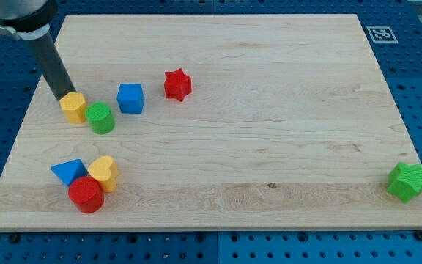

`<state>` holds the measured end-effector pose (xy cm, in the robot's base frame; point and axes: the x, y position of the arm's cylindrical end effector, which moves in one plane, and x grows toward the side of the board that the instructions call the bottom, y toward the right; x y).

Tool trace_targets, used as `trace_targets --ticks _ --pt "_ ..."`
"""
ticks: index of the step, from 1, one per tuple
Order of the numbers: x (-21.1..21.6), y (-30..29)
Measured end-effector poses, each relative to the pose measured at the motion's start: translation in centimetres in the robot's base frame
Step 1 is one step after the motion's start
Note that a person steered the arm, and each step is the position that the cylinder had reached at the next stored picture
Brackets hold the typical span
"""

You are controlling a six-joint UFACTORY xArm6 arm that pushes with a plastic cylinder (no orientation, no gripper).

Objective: Move the green circle into the left side of the blue cube

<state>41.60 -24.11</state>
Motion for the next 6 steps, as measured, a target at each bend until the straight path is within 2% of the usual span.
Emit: trace_targets --ticks 1,2,4,5,6 --pt "0.1 -1.1" --pt "1.0 -6.3" --pt "8.1 0.7" --pt "8.8 4.8" --pt "6.4 5.4"
